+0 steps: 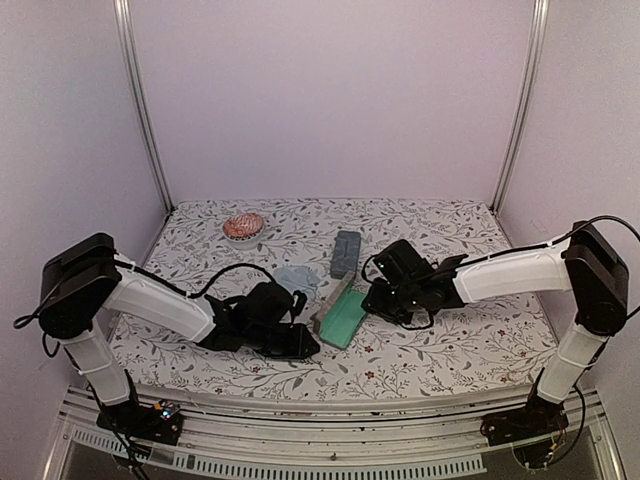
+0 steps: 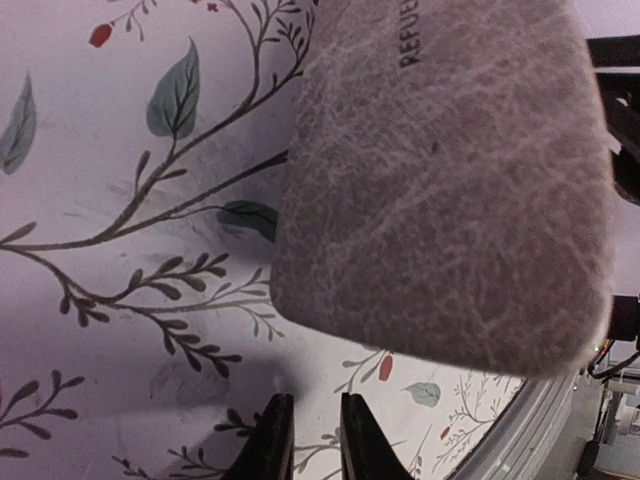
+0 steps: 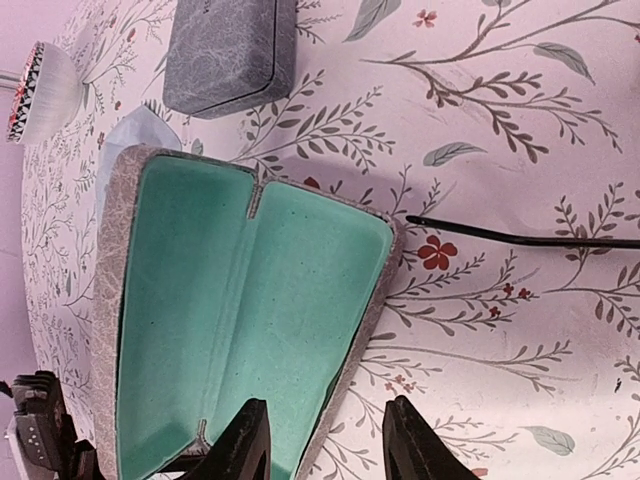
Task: Organize the sunglasses
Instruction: Place the sunglasses case at the center of the board.
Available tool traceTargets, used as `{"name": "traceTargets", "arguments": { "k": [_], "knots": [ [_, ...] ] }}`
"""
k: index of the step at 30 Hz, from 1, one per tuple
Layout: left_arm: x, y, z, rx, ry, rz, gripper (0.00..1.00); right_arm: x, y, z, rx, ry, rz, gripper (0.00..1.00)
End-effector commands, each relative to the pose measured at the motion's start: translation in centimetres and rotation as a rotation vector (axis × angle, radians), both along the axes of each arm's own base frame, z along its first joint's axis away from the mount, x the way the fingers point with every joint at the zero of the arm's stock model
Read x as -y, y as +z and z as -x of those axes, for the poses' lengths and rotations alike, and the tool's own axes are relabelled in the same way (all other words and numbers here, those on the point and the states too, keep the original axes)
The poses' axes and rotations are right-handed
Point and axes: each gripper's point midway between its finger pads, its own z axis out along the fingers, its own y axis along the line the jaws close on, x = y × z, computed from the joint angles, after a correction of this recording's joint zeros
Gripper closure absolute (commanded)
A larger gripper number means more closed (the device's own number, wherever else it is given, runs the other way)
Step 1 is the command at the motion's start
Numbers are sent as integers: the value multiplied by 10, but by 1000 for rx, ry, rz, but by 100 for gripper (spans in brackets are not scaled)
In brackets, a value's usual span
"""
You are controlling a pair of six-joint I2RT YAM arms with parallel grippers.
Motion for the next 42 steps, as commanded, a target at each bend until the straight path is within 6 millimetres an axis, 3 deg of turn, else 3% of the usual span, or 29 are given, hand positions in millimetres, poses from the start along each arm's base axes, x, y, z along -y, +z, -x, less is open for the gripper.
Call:
{"name": "traceTargets", "arguments": {
  "k": [1, 7, 14, 21, 26, 27, 29, 37, 40, 42],
  "knots": [
    [15, -2, -8, 8, 44, 19, 82, 4, 13, -1, 50, -2, -7, 61],
    [17, -24, -27, 8, 111, -76, 87, 13, 19, -5, 77, -30, 21, 61],
    [-11, -27, -65, 70, 194, -209, 87, 14, 14, -9, 80, -24, 56, 61],
    [-33, -25, -100, 102, 215, -232, 87, -1, 0, -32, 81, 39, 95, 61],
    [-17, -12, -122, 141, 128, -145, 86, -15, -1, -42, 96, 82, 86, 62],
    [-17, -21, -125, 135, 113, -160, 86, -16, -1, -43, 98, 84, 84, 62],
    [-15, -21, -136, 144, 97, -151, 84, -16, 0, -42, 97, 78, 82, 62],
    [-30, -3, -156, 183, 98, -126, 81, -13, 10, -37, 106, 81, 55, 62],
    [-48, 25, -164, 259, 144, -170, 79, -24, 13, -31, 113, 150, 33, 63],
    [-64, 39, -168, 310, 173, -224, 70, -34, 14, -22, 131, 219, 49, 63]
  ]
}}
